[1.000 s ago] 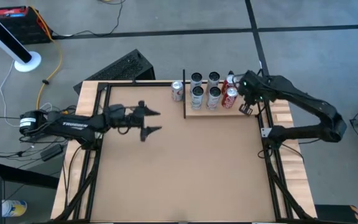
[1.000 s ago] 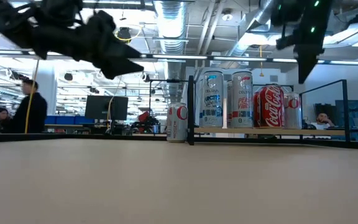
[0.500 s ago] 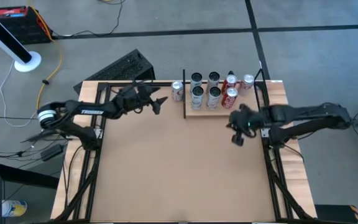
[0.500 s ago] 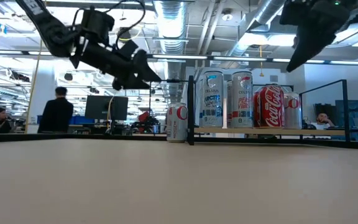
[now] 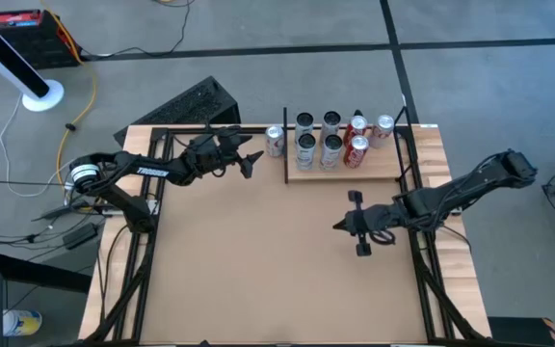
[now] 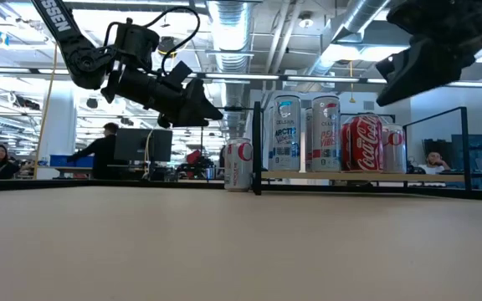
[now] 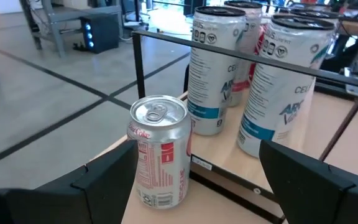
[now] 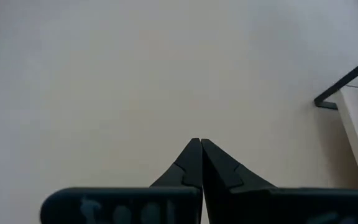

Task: Place canned beverage on shelf
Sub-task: Put the silver and red soda can on the shelf

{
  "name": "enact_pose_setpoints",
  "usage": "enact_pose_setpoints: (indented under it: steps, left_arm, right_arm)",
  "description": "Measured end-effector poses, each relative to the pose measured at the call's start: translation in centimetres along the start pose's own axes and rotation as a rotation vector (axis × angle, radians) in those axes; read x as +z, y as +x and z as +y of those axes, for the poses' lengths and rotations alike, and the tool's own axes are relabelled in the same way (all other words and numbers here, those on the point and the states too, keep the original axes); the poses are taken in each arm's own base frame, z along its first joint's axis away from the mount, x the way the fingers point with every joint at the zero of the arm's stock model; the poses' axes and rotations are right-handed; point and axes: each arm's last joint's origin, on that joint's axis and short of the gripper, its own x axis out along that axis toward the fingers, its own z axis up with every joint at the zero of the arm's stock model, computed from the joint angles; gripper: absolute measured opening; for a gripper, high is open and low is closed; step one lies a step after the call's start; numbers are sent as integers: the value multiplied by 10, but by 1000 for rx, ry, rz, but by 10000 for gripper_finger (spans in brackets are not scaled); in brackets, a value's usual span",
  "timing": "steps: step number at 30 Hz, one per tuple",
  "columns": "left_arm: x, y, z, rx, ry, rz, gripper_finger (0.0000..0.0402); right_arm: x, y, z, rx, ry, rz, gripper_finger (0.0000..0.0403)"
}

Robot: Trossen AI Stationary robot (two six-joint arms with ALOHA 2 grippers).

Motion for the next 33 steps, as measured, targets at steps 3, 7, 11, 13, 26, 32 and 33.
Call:
enact_pose_setpoints:
  steps: [3,7,11,13,26,32,33]
  left_arm:
    - [0,0,0,-1,8,1,320]
    - [-1,0,-4,-21,40,-4,320]
    - [3,4,-8,4,101,-111,320]
    - [4,6,-6,31,120,-178,320]
    - [4,68,10,64,74,-78,320]
    - [15,83,10,68,97,46,320]
    - [17,84,9,64,98,40,320]
  right_arm:
    - [-1,4,1,1,-64,16,22]
    - [1,9,1,-3,-86,-3,22]
    - [3,14,2,-5,18,-20,22]
    - [2,17,5,0,49,-3,22]
    - [4,42,18,-47,-189,-34,23]
    - [-2,43,18,-19,-154,27,23]
    - [-3,44,18,-13,-153,27,23]
